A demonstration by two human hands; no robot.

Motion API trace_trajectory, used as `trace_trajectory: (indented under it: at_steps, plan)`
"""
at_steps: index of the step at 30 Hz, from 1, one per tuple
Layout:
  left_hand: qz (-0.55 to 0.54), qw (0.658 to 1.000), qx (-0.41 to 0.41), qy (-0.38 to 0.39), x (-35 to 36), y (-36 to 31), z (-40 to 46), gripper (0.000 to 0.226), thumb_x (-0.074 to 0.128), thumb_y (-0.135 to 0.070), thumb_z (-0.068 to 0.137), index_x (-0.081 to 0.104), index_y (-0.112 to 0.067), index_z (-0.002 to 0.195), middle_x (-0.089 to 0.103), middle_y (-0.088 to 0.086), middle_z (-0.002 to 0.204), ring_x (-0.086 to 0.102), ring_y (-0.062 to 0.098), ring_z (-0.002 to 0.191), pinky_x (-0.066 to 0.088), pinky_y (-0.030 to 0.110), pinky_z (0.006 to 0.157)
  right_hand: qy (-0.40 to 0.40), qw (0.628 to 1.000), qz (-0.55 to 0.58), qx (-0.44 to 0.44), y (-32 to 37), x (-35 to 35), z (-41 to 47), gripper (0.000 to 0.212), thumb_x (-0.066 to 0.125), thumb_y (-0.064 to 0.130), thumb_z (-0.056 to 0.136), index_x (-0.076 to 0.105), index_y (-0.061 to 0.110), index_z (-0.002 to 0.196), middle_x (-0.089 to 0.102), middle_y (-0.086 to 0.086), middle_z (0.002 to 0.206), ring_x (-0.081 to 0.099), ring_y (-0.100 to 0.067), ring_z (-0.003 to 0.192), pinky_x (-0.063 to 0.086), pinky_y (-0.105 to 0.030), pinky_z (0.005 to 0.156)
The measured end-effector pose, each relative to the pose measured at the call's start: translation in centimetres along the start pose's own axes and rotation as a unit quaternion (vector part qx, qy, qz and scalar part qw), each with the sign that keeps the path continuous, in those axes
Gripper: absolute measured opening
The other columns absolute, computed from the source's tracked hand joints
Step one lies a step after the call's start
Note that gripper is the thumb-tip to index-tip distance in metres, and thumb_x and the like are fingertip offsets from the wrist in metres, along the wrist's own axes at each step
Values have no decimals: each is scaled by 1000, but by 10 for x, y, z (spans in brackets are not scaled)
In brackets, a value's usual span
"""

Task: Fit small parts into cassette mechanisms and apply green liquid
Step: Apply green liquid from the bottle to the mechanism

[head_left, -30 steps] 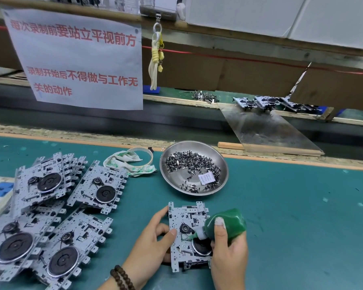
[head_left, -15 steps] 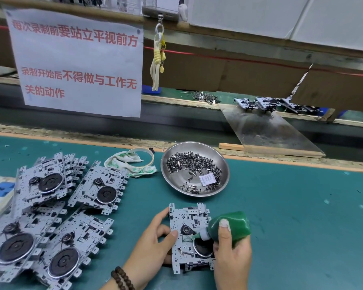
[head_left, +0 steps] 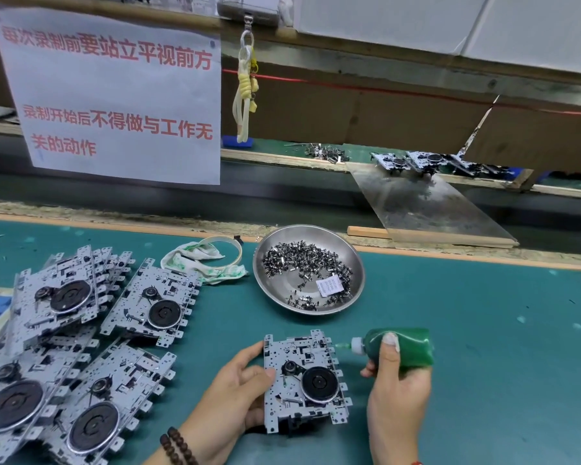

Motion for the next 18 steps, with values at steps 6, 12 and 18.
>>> trace_trajectory:
  at_steps: [6,12,18]
  plan:
    - [-8,1000,-2,6,1,1,1,32,52,0,87,55,-21,111,68,9,73,66,18,59,55,29,49,-24,999,-28,-4,-5,0,-2,10,56,30,79,51,22,82,64,4,57,51,0,42,46,-14,46]
    - [-7,1000,-3,15,0,1,1,35,55,-3,85,53,-21,115,69,12,78,67,20,63,56,31,51,-14,999,-38,0,-8,0,-3,21,55,41,74,51,22,84,67,-4,69,54,-3,45,48,-21,50]
    - [-2,1000,0,29,2,-1,0,46,58,-7,79,50,-18,122,70,11,79,68,20,63,54,28,50,1,999,-51,-2,-5,2,-3,22,54,40,74,51,21,86,68,-8,72,55,-4,46,49,-21,51]
Point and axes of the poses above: each hand's wrist, its own z-axis towards the middle knuckle, its own x-axis out of the palm, y = z × x, the point moved 7 cm from there along z, towards the middle knuckle
